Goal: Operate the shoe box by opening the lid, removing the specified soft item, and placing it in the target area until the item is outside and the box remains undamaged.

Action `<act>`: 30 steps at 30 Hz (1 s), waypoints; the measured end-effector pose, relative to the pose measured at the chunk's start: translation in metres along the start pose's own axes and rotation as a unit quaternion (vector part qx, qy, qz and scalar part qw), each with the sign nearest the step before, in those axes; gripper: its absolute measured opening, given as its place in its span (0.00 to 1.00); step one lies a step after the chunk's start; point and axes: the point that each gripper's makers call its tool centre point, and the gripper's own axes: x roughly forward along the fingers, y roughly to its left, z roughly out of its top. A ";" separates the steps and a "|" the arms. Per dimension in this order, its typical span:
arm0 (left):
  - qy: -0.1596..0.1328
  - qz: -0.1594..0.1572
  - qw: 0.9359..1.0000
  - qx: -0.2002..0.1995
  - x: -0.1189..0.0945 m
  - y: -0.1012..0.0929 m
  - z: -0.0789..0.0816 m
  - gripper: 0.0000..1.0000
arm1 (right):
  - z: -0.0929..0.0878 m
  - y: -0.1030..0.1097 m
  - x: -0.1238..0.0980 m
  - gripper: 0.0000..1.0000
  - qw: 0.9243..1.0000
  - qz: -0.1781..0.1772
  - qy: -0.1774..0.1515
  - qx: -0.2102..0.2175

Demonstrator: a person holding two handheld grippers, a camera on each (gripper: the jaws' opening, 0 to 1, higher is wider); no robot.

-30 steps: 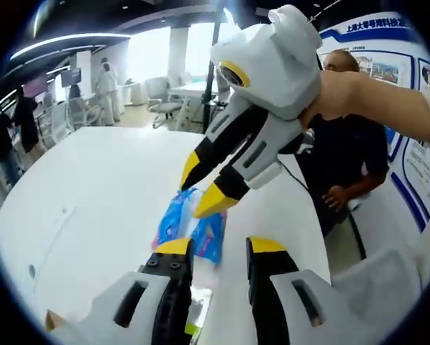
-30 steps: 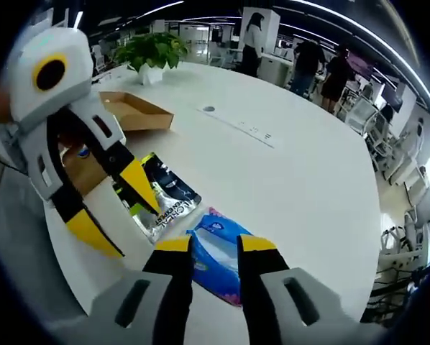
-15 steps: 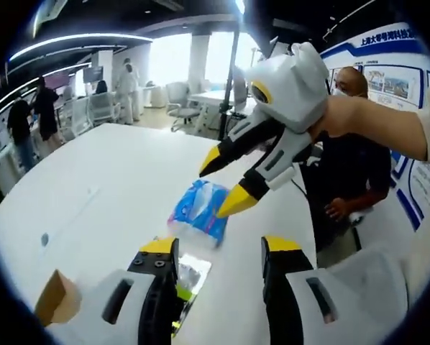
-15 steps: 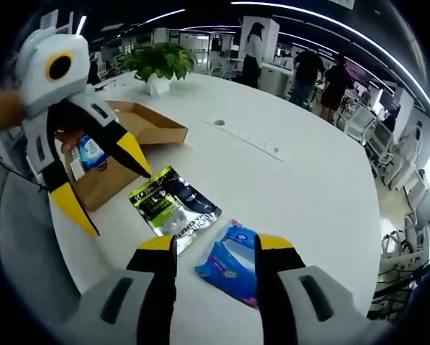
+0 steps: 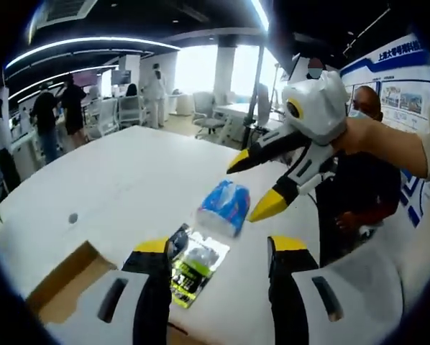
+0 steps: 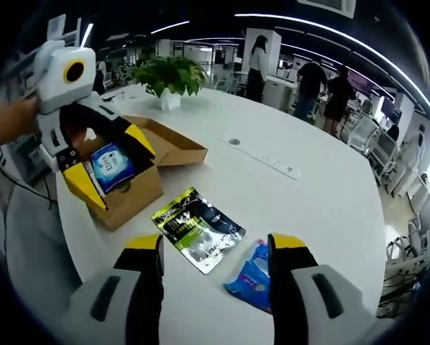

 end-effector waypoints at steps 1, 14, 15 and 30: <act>-0.004 0.005 1.000 -0.004 -0.004 0.003 -0.001 0.54 | 0.001 0.005 0.000 0.57 1.000 0.002 0.000 -0.002; -0.006 0.076 0.997 -0.015 -0.063 0.034 -0.028 0.59 | 0.014 0.052 0.003 0.62 0.999 0.025 -0.013 -0.016; -0.006 0.079 0.997 -0.017 -0.065 0.035 -0.031 0.59 | 0.015 0.055 0.004 0.62 0.999 0.025 -0.013 -0.017; -0.008 0.149 0.988 -0.049 -0.131 0.064 -0.069 0.59 | 0.032 0.101 0.021 0.59 0.998 0.058 -0.031 -0.003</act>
